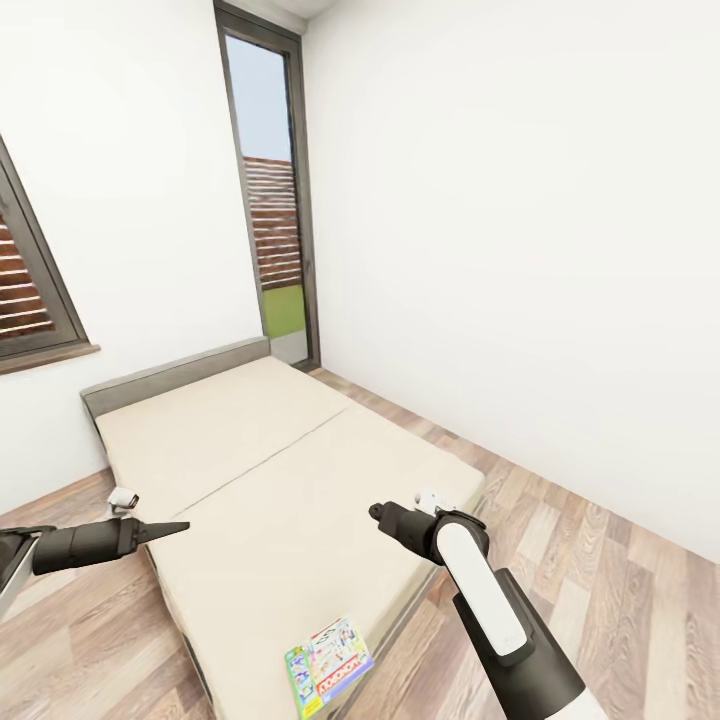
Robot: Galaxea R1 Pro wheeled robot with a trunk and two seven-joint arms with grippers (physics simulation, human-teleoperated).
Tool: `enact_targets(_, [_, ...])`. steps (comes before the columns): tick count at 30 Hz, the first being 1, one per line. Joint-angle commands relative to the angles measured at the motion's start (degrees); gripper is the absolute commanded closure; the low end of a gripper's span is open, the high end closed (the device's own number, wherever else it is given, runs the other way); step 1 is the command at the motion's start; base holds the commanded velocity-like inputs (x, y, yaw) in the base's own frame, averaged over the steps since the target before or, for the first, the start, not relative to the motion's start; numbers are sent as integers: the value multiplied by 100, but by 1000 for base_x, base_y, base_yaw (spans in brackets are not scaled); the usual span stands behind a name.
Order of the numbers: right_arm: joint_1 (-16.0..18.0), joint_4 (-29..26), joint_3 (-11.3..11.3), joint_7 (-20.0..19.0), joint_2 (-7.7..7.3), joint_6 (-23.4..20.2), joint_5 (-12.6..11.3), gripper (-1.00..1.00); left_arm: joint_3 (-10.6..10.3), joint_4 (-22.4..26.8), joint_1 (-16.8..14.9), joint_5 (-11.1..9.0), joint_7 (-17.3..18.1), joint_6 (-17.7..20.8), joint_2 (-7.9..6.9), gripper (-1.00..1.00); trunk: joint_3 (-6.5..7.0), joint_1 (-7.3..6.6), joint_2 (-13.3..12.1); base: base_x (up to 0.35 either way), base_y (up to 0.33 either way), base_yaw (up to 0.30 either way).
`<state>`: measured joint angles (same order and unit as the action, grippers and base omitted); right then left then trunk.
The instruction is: Put all the toys in the child's room - the three board games (two on the bed and one on the table), the two jigsaw puzzles on the table, and the tennis ball on the table - inside the toy box on the table in the child's room.
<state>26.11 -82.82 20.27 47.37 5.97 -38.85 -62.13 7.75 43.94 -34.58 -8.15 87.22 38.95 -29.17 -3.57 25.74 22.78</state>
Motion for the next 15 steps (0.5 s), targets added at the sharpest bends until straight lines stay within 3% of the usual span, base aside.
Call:
enact_targets(1, [7, -6, 0, 53, 0, -11, -44, -100, -2, 1, -5, -3, 20, 61, -2, -100, -14, 4, 14, 0, -43, 0])
enact_targets(15, [8, -6, 1, 54, 0, -10, -41, -100, -2, 1, -5, -3, 15, 60, -3, -100, -14, 4, 14, 0, -158, 0])
